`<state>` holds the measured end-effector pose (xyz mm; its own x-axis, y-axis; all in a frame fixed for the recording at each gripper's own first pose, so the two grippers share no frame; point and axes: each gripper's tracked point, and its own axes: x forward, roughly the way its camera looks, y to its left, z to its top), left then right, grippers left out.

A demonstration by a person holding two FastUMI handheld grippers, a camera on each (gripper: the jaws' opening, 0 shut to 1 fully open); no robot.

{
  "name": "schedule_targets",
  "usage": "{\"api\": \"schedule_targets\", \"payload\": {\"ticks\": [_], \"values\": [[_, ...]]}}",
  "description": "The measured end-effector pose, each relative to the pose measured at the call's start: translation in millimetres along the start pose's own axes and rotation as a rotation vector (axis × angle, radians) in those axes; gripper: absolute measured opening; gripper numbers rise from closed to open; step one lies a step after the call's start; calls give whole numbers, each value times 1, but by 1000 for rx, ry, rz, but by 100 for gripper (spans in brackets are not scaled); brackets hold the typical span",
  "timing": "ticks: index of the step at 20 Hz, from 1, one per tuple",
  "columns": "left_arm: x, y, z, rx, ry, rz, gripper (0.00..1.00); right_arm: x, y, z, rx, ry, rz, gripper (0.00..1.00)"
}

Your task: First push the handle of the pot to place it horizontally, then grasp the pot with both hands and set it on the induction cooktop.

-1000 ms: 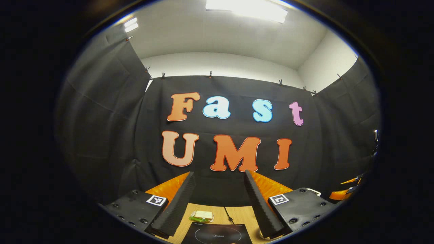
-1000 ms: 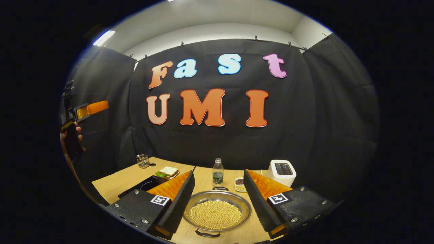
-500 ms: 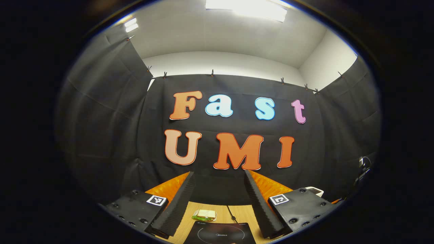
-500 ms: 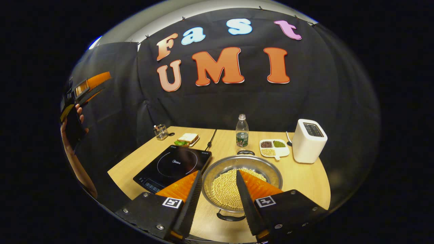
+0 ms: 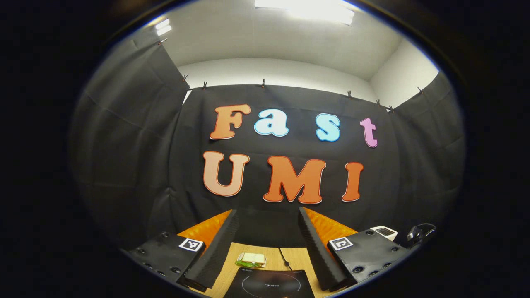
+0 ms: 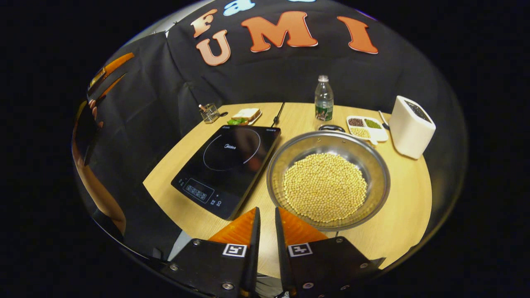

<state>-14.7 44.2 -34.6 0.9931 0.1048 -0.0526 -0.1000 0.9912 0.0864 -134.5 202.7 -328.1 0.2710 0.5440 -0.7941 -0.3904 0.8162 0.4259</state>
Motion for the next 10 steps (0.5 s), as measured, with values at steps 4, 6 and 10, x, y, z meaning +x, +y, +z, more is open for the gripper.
{"api": "schedule_targets", "payload": {"ticks": [4,6,10], "values": [[2,9,-5,-1,9,15,96,19,0,-16,72,94,18,6],[4,12,-9,-2,17,18,96,25,0,-25,98,143,26,0],[5,15,-15,-7,33,23,95,40,3,-37,129,214,45,0]]}}
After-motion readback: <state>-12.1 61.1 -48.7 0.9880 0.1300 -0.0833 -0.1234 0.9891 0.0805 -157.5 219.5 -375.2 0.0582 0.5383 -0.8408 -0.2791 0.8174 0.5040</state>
